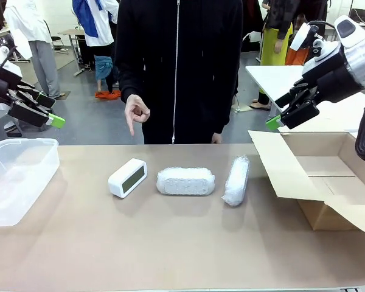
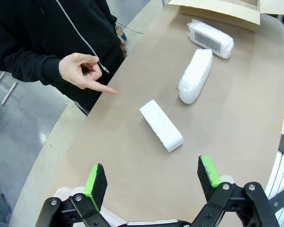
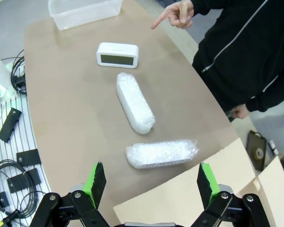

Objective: Separate and place wrapped and unwrapped clocks.
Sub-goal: Pick up the Digital clock indicated by the person.

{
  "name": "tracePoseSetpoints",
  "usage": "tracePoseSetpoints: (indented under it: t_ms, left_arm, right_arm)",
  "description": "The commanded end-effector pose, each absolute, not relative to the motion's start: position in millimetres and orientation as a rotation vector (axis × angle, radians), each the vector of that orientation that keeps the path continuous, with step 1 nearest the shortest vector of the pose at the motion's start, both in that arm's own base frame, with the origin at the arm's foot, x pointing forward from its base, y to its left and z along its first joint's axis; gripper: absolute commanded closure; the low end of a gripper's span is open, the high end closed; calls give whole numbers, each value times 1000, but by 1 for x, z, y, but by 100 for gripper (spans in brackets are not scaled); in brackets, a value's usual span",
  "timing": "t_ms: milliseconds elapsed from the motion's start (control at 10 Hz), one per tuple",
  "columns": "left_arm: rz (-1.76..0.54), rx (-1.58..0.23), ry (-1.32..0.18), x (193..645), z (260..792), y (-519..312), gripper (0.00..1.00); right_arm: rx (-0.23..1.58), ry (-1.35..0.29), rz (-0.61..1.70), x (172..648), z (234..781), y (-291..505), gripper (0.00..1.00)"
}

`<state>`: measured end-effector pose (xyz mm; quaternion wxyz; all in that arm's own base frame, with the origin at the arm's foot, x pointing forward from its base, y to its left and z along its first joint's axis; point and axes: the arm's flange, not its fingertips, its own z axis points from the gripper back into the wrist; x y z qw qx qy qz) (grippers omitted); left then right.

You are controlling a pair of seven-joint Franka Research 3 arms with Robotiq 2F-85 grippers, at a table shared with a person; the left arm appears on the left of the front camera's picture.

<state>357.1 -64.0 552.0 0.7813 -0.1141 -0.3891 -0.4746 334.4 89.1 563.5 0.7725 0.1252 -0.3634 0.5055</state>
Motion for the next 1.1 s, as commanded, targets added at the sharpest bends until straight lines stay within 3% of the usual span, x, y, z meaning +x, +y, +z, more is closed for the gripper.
tracePoseSetpoints:
  t_ms: [0, 100, 300, 600, 1000]
  left_arm:
    - [-1025, -247, -840, 357, 552, -64, 0]
    - [-1006, -220, -674, 367, 555, -90, 0]
    - [-950, -196, -492, 375, 556, -136, 0]
    - [-786, -207, -321, 403, 528, -180, 0]
    - [-689, -251, -216, 430, 453, -213, 0]
  right_arm:
    - [288, -787, 1100, 334, 563, 89, 0]
    - [288, -787, 1100, 334, 563, 89, 0]
    - [288, -787, 1100, 334, 563, 89, 0]
    - [288, -787, 1100, 334, 563, 89, 0]
    - [288, -787, 1100, 334, 563, 89, 0]
